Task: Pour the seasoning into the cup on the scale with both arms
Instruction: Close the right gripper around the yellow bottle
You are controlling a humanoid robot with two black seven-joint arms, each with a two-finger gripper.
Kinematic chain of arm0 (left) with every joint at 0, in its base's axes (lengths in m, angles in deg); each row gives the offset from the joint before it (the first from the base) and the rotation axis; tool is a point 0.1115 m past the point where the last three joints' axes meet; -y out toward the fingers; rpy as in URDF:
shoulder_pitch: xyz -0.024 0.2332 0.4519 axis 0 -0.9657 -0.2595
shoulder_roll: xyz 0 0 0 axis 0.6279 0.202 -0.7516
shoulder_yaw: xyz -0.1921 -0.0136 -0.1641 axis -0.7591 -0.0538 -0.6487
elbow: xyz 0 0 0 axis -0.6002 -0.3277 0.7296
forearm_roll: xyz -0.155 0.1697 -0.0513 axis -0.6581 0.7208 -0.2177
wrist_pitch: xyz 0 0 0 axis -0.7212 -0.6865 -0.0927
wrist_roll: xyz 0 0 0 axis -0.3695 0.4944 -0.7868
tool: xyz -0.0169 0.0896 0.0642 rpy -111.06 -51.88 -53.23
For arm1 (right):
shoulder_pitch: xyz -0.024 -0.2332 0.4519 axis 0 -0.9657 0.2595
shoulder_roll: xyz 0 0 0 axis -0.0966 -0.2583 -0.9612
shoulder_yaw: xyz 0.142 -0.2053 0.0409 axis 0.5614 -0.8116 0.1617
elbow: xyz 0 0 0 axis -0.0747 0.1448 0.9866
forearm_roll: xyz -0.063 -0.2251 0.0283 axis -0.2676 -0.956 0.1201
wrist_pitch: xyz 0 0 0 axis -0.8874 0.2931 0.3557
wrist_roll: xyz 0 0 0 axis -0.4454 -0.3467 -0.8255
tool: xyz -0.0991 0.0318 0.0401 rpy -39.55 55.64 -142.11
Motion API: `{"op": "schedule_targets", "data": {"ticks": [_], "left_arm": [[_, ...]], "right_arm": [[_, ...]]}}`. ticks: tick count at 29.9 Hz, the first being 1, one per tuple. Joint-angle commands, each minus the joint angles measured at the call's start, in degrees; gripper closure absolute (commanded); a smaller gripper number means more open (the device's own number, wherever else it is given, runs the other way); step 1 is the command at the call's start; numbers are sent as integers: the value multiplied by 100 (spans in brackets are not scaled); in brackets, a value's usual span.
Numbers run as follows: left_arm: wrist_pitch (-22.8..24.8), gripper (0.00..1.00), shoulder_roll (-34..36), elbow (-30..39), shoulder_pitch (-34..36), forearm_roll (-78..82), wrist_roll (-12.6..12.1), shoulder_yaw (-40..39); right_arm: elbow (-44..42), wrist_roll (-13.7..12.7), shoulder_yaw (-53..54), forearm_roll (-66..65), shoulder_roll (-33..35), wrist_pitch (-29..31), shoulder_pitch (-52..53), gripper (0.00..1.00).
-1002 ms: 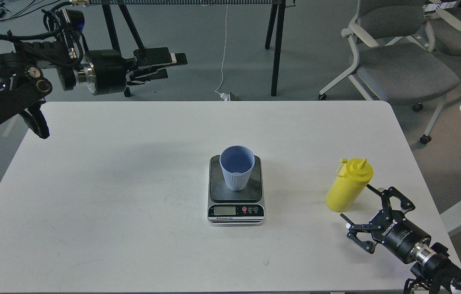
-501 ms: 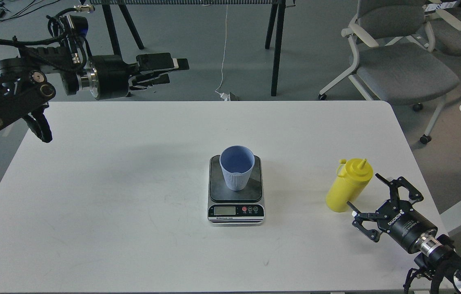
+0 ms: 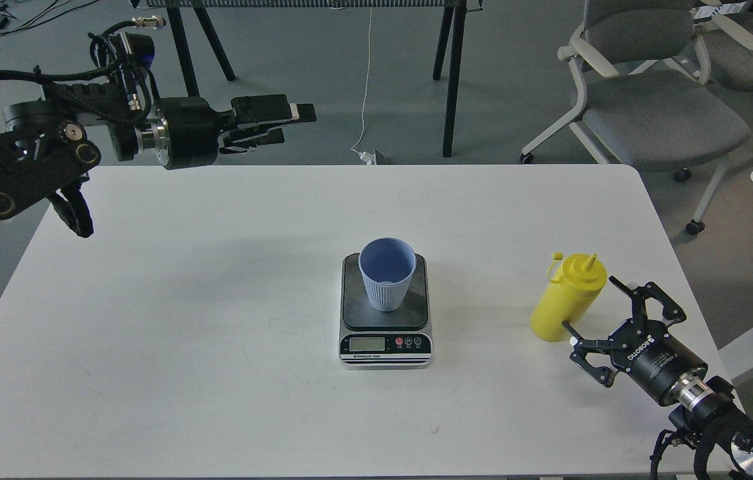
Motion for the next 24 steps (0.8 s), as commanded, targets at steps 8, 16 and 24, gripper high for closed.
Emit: {"op": "schedule_targets", "data": {"ticks": [8,16,24], "left_arm": [[0,1,-6,7,-28,18,0,-4],[0,1,3,-1,-90,18,0,-4],[0,1,3,7,-99,27,0,-4]], "right_arm": [[-277,-10,-53,-9,-325,0,52,1],[-436,-10,-97,-17,-536,0,183,1],[-471,-10,-97,-17,-615,0,315,1]]}}
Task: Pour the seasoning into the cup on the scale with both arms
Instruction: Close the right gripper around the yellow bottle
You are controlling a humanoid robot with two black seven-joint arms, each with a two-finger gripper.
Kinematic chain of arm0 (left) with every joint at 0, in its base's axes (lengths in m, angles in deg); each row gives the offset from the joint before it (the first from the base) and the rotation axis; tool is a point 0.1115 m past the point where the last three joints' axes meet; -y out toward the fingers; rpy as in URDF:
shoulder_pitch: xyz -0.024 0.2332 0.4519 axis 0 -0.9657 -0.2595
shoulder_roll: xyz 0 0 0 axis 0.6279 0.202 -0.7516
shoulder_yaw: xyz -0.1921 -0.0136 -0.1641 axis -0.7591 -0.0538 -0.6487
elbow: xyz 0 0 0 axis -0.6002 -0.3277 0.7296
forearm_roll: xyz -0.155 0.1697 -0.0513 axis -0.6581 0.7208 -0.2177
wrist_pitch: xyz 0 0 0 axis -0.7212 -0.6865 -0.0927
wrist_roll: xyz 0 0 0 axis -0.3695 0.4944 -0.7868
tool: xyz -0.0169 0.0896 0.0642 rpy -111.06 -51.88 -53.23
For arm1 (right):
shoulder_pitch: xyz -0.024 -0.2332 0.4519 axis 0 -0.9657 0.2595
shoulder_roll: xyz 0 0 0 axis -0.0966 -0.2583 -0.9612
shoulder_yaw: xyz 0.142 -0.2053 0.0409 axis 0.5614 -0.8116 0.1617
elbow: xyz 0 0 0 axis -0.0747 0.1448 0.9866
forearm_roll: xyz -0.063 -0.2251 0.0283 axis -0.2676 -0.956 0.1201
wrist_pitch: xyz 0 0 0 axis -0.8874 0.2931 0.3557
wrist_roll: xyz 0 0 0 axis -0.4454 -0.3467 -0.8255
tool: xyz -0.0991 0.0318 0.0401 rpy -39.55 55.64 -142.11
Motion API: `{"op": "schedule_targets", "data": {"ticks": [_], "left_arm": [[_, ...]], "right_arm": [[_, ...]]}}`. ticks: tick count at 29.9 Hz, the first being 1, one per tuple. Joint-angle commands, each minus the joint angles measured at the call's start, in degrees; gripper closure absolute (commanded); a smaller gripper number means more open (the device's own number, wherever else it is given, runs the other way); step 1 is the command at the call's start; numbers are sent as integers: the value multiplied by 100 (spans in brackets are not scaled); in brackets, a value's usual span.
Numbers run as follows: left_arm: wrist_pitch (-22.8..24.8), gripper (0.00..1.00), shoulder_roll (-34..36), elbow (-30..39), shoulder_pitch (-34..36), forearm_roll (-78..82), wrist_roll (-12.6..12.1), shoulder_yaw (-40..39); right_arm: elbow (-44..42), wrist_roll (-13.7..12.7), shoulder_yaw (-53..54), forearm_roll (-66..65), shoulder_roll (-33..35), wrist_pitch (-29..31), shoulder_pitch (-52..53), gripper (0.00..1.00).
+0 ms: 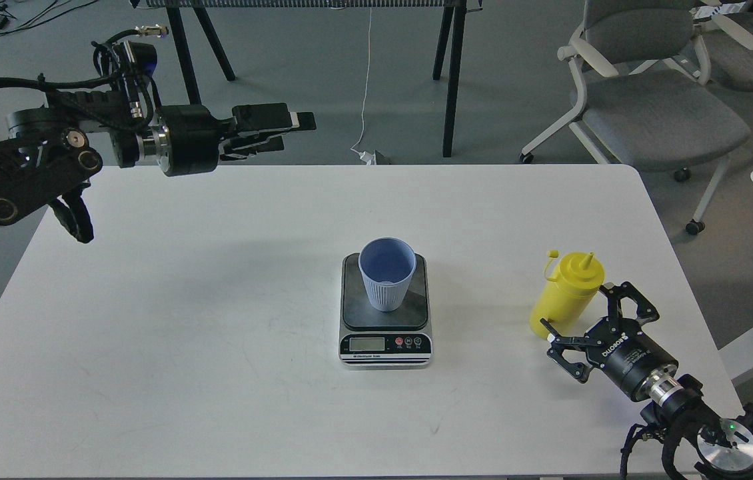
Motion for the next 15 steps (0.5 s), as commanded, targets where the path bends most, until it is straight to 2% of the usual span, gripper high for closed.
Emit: {"op": "schedule_targets", "data": {"ticks": [1,9,15], "left_arm": [[0,1,-6,2,-3,1,0,1],[0,1,-6,2,-12,1,0,1],[0,1,-15,2,-126,1,0,1]], "right_arm": [[-70,0,5,-7,-59,0,41,1],[-175,9,5,2,-121,0,58,2],[-255,9,5,2,-164,0,93,8]]}}
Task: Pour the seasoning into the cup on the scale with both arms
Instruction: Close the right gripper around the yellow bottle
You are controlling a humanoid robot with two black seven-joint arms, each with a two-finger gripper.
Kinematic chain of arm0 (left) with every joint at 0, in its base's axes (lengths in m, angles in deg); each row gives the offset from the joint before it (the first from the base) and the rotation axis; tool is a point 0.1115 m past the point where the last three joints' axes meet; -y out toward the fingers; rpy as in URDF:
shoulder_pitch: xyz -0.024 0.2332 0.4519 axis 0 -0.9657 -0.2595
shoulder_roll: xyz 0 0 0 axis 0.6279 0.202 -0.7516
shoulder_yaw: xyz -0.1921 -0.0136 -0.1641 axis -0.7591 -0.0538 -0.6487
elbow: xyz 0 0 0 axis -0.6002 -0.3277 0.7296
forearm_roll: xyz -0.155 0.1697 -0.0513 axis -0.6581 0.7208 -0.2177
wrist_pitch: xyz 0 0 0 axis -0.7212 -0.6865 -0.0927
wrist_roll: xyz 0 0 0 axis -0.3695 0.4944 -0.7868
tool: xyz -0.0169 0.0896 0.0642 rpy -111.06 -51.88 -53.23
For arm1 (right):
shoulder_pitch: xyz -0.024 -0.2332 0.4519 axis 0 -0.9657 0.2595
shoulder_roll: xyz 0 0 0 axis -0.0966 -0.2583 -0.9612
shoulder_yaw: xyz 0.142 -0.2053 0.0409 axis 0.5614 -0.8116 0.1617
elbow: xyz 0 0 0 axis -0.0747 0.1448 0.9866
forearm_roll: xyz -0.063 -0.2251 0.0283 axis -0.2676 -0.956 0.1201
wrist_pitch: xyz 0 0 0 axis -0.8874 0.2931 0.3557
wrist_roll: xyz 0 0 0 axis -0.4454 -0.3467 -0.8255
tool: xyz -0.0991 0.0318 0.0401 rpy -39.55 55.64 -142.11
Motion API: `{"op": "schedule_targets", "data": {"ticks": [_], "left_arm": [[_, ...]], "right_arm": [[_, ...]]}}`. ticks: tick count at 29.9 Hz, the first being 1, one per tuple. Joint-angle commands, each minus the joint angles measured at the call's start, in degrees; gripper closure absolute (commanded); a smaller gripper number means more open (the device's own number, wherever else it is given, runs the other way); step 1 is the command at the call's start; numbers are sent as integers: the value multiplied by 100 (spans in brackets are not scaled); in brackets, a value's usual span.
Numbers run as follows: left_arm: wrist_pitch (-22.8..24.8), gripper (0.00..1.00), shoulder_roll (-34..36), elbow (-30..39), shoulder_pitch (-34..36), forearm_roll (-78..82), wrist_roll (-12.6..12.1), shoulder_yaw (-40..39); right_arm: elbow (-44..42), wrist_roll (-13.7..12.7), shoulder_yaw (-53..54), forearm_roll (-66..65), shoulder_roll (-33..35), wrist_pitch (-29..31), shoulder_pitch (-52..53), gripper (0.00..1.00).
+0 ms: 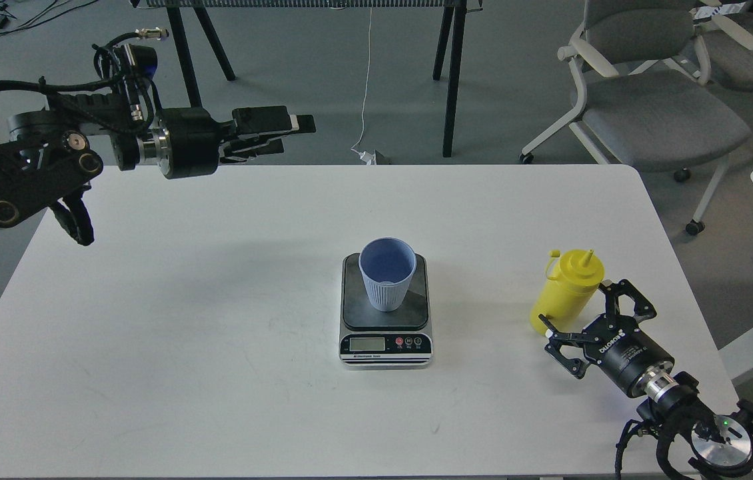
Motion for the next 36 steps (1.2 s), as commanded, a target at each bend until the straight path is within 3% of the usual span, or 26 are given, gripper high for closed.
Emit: {"op": "schedule_targets", "data": {"ticks": [1,3,12,17,21,36], "left_arm": [[0,1,-3,7,-62,0,0,0],[0,1,-3,-2,-70,0,0,0],[0,1,-3,7,-79,8,0,0],[0,1,6,6,-79,8,0,0],[0,1,6,-2,-79,8,0,0],[0,1,6,7,-211,8,0,-8]], "right_arm": [[-13,0,7,3,-28,0,9,10],[-13,0,7,3,-28,0,9,12],[-47,17,33,3,-36,0,27,53],[-65,17,24,-6,-36,0,27,67],[-65,17,16,-15,-36,0,36,85],[-30,17,51,-85,-28,0,97,91]]}}
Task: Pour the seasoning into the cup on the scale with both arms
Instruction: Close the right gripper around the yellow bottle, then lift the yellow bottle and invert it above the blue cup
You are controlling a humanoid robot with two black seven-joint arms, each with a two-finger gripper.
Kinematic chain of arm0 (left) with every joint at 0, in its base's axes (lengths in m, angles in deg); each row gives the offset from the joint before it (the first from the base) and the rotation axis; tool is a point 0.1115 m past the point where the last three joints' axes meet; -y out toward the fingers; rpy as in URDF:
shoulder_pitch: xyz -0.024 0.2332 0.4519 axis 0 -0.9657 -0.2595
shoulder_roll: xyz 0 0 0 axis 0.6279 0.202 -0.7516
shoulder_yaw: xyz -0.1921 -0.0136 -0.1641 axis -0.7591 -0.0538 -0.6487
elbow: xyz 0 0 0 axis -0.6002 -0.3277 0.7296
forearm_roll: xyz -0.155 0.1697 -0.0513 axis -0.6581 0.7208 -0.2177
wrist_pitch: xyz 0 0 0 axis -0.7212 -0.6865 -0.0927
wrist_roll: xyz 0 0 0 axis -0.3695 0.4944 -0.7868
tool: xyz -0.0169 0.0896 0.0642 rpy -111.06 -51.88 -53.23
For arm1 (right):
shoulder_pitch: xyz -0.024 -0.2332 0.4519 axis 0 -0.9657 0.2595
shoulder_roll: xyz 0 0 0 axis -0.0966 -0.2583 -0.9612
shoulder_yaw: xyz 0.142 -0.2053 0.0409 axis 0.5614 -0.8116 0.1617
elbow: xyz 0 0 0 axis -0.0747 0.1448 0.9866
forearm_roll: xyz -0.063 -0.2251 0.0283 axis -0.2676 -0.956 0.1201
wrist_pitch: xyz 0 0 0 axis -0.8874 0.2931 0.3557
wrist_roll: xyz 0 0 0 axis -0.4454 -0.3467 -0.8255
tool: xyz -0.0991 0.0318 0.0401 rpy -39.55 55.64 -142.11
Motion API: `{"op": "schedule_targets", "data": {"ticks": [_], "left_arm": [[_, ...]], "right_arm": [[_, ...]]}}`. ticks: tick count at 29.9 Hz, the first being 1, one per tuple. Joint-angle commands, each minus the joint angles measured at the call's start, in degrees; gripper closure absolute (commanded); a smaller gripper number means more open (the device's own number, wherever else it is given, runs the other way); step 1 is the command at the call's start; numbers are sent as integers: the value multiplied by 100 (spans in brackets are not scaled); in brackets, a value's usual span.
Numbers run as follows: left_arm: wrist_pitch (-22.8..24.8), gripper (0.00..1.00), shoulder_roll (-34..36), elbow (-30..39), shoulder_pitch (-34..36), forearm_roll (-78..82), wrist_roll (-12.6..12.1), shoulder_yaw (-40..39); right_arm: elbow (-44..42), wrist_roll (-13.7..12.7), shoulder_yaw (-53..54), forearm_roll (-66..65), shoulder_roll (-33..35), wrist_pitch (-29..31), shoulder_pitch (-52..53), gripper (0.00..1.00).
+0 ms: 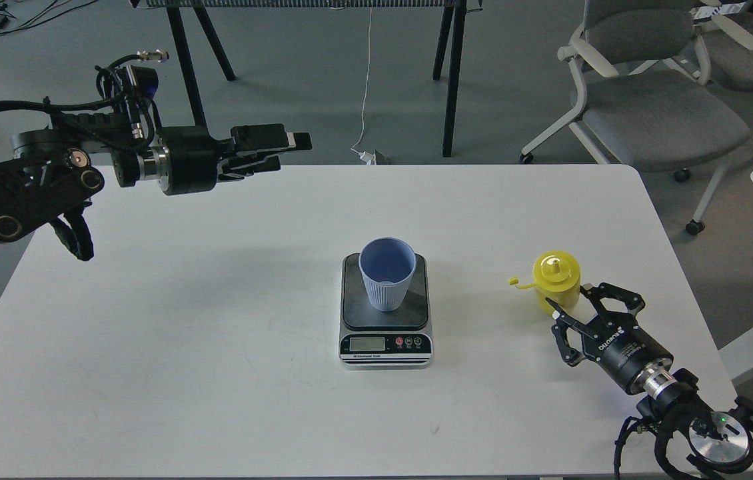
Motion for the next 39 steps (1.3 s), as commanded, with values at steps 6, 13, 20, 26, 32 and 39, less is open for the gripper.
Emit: {"op": "schedule_targets", "data": {"ticks": [6,13,20,26,32,39], "left_arm": [[0,1,-9,1,2,1,0,-2],[0,1,9,1,2,1,0,-11],[0,1,-18,1,20,1,0,-72],[0,1,-106,1,-7,-8,0,-116],[0,1,-71,10,-15,-25,0,-116],[0,1,-70,10,-24,-34,0,-116]], "right_arm": [[46,2,40,1,97,0,131,91],[55,-7,102,1,597,0,631,91],[99,-7,40,-630,1151,0,1791,92],[284,-25,23,-1773,1222,0,2688,92],[415,-42,-100,-2739,1160,0,3312,92],[732,-42,-540,-3654,1152,0,3928,92]]}}
